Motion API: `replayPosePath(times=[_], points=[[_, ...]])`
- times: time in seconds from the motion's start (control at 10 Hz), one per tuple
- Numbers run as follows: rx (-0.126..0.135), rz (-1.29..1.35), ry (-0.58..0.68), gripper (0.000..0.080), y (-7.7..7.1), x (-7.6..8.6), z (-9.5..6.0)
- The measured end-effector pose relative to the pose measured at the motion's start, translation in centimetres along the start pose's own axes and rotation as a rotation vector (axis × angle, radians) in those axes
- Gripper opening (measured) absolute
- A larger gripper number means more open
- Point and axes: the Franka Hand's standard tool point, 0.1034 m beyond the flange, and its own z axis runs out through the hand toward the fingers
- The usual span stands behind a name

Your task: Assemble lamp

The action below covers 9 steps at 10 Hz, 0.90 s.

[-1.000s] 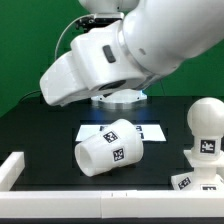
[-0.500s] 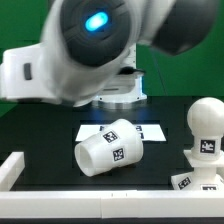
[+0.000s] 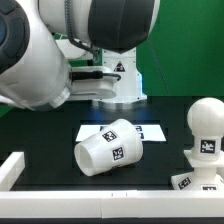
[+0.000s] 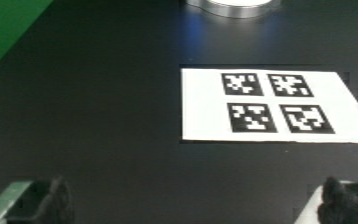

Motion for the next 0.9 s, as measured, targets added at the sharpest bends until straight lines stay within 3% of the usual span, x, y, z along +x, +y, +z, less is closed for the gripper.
replayPosePath(times=[0.2,0.3,0.4,0.8,0.9], points=[[0.051,0.266,-0.004,0.0699,0.8,-0.6,0.9],[0.109,0.35,-0.017,0.0699,0.7,0.0,1.4],[0.12,0.354,-0.013,0.0699,1.2,0.0,1.4],[0.125,0.358,-0.021,0.0699,1.2,0.0,1.5],[0.205,0.445,-0.071,0.0699,1.1,-0.8,0.9]])
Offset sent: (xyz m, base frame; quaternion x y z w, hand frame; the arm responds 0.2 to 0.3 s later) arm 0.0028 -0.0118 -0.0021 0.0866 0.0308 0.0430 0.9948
